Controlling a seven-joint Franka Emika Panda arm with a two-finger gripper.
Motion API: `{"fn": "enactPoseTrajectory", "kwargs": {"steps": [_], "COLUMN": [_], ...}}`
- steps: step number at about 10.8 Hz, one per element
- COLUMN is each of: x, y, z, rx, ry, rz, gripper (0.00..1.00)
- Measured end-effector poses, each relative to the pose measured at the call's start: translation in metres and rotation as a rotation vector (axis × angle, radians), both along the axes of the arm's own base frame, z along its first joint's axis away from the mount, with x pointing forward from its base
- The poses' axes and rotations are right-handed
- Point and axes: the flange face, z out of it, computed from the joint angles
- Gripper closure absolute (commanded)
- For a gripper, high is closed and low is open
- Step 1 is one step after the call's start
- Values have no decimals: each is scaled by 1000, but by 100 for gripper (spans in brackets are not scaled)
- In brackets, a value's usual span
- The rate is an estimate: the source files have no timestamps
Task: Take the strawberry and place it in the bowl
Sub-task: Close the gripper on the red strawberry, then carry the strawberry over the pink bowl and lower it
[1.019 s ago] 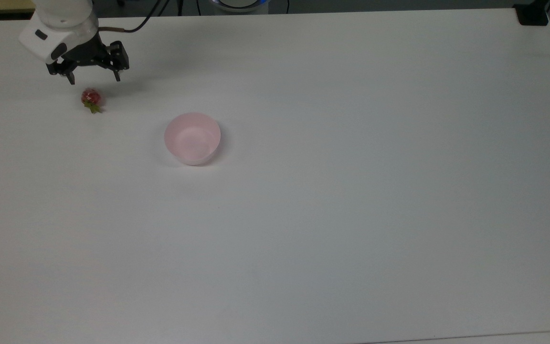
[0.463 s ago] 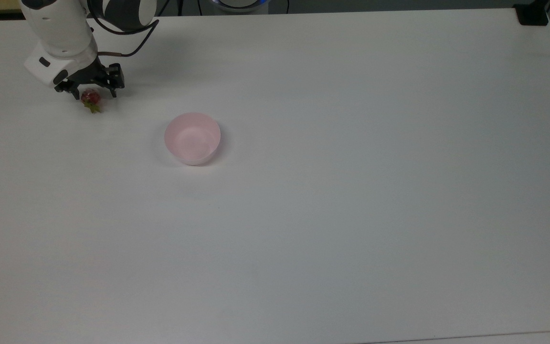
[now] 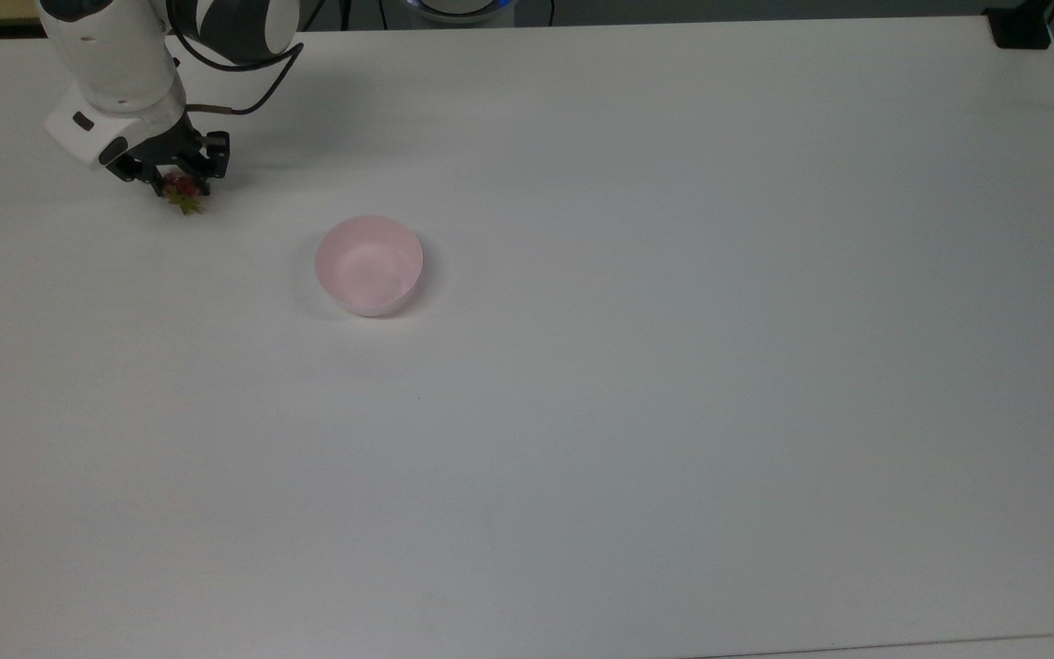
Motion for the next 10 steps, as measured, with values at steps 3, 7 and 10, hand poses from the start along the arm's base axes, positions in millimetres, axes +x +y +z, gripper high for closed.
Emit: {"fn": "enactPoseTrajectory", "kwargs": {"steps": [3, 7, 10], "x": [4, 40, 78], "y": [-1, 45, 121], "z": [6, 53, 88], "rx": [-6, 50, 76], "ry": [-14, -49, -108], "rz": [-1, 11, -24], "gripper": [50, 50, 50]}}
